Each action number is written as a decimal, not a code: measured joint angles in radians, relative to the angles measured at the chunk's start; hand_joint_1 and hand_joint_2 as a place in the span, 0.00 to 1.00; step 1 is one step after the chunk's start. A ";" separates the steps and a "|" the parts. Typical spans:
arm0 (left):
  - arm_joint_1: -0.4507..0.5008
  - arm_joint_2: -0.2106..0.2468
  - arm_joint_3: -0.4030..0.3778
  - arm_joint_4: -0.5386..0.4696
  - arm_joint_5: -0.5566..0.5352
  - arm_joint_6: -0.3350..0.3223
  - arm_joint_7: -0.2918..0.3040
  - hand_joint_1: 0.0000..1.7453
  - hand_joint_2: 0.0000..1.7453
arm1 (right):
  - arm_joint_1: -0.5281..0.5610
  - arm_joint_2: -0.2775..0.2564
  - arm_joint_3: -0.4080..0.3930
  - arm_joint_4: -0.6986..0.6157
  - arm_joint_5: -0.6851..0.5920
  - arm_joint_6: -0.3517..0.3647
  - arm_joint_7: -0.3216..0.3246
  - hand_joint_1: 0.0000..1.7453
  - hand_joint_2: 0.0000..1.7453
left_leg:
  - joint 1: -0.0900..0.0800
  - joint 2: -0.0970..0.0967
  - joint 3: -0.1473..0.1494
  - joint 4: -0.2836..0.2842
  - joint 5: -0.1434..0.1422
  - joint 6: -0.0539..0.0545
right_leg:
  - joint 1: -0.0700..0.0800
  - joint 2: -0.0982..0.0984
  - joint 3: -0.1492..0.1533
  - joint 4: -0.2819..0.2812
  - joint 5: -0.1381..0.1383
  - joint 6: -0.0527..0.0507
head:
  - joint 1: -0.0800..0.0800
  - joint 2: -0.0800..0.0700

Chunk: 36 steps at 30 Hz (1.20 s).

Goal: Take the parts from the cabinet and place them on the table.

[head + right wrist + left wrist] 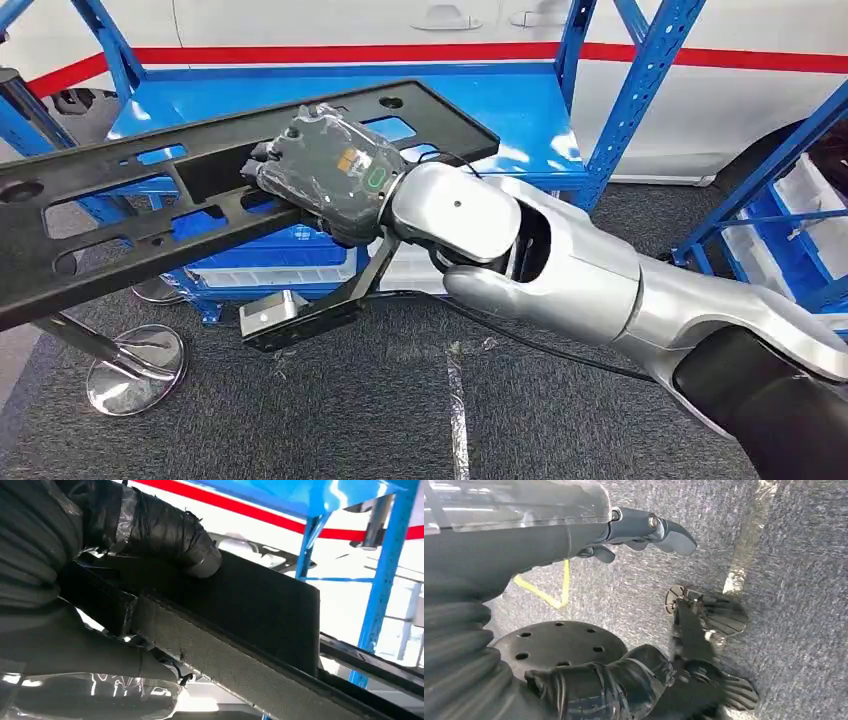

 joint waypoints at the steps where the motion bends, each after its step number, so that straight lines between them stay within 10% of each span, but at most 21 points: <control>1: 0.000 0.000 0.000 0.000 0.000 0.000 0.000 0.00 1.00 | 0.000 0.000 0.000 0.000 0.000 0.000 0.000 1.00 1.00 | 0.000 0.000 0.000 0.000 0.000 0.000 | 0.000 0.000 0.000 0.000 0.000 0.000 | 0.000 0.000; 8: 0.002 0.000 0.000 0.000 -0.002 -0.003 0.000 0.00 1.00 | -0.009 0.000 0.000 0.005 0.000 0.005 0.000 1.00 1.00 | 0.002 0.000 -0.011 0.009 0.000 0.012 | 0.003 0.001 -0.001 -0.003 0.011 0.008 | 0.001 0.000; 9: 0.001 0.000 0.000 0.000 -0.005 -0.010 0.000 0.00 1.00 | -0.015 -0.001 0.000 0.017 0.000 0.014 0.003 1.00 1.00 | 0.006 0.005 -0.029 0.012 0.017 0.039 | -0.002 0.005 -0.013 0.007 0.003 0.022 | 0.003 0.000; 10: 0.003 0.001 0.000 0.000 -0.006 -0.011 0.000 0.00 1.00 | -0.019 -0.001 0.000 0.020 0.000 0.016 0.003 1.00 1.00 | 0.004 0.004 -0.035 0.012 0.023 0.047 | -0.001 0.003 -0.024 0.028 -0.030 0.025 | 0.006 0.000; 11: 0.001 0.003 0.000 0.000 -0.006 -0.021 -0.002 0.00 1.00 | -0.025 -0.001 0.000 0.039 0.000 0.018 0.004 1.00 1.00 | -0.019 0.004 -0.095 0.016 0.069 0.080 | 0.008 0.003 -0.067 0.305 -0.170 0.013 | 0.011 0.000; 12: -0.001 0.003 -0.001 0.000 -0.005 -0.021 0.003 0.00 1.00 | -0.035 0.000 0.000 0.053 -0.004 0.016 0.006 1.00 1.00 | -0.021 0.007 -0.125 0.003 0.119 0.063 | 0.046 0.005 0.139 -0.021 -0.099 -0.051 | 0.010 0.000; 14: 0.001 0.003 -0.001 0.001 -0.005 -0.020 0.004 0.00 1.00 | -0.038 0.000 0.000 0.056 -0.005 0.015 0.006 1.00 1.00 | -0.028 0.001 -0.126 -0.016 0.141 0.053 | 0.039 0.003 0.138 -0.053 -0.070 -0.052 | 0.013 0.000; 19: 0.004 0.003 -0.001 0.003 -0.003 -0.019 0.010 0.00 1.00 | -0.037 0.002 0.000 0.065 -0.006 0.013 0.006 1.00 1.00 | -0.013 0.003 -0.205 0.254 -0.078 0.025 | 0.020 -0.005 0.087 -0.062 -0.022 -0.042 | 0.010 0.000; 21: 0.003 0.005 -0.001 0.003 -0.002 -0.018 0.010 0.00 1.00 | -0.036 0.002 0.000 0.070 -0.006 0.012 0.006 1.00 1.00 | -0.007 0.003 -0.186 0.290 -0.024 0.013 | 0.014 -0.009 0.052 -0.043 -0.009 -0.035 | 0.010 0.000; 23: 0.001 0.007 -0.001 0.003 -0.002 -0.019 0.010 0.00 1.00 | -0.036 0.002 0.000 0.074 -0.006 0.012 0.007 1.00 1.00 | -0.001 0.003 -0.100 0.184 0.045 0.002 | 0.005 -0.009 0.015 -0.020 0.002 -0.023 | 0.009 0.000; 25: -0.003 0.007 -0.001 0.003 -0.003 -0.021 0.010 0.00 1.00 | -0.037 0.002 0.000 0.076 -0.006 0.011 0.009 1.00 1.00 | -0.005 0.002 0.014 0.022 -0.017 0.000 | 0.009 -0.006 -0.014 0.004 0.012 -0.009 | 0.007 0.000; 26: -0.004 0.007 -0.001 0.003 -0.003 -0.021 0.011 0.00 1.00 | -0.035 0.003 0.000 0.079 -0.006 0.010 0.011 1.00 1.00 | -0.007 -0.001 0.012 0.014 -0.020 0.026 | 0.009 -0.007 -0.012 0.004 0.021 -0.004 | 0.011 0.000; 29: -0.003 0.007 -0.001 0.003 -0.003 -0.021 0.011 0.00 1.00 | -0.036 0.002 0.000 0.083 -0.006 0.009 0.012 1.00 1.00 | -0.006 -0.001 -0.009 0.014 0.000 0.047 | 0.013 -0.006 -0.018 -0.002 0.049 0.010 | 0.014 0.000; 33: -0.004 0.008 -0.001 0.003 -0.003 -0.021 0.011 0.00 1.00 | -0.036 0.001 0.000 0.088 -0.006 0.009 0.014 1.00 1.00 | -0.004 0.008 -0.062 0.011 0.054 0.077 | 0.002 0.003 -0.073 0.201 -0.178 0.023 | 0.023 0.000; 34: -0.004 0.008 -0.001 0.003 -0.005 -0.021 0.011 0.00 1.00 | -0.036 0.001 0.000 0.088 -0.006 0.009 0.015 1.00 1.00 | -0.005 0.008 -0.079 0.011 0.067 0.078 | 0.001 0.003 -0.083 0.268 -0.204 0.025 | 0.022 0.000; 36: -0.004 0.009 -0.001 0.003 -0.006 -0.021 0.011 0.00 1.00 | -0.035 0.001 0.000 0.090 -0.006 0.009 0.015 1.00 1.00 | -0.005 0.009 -0.114 0.013 0.092 0.074 | 0.001 0.003 -0.069 0.324 -0.161 0.025 | 0.023 0.000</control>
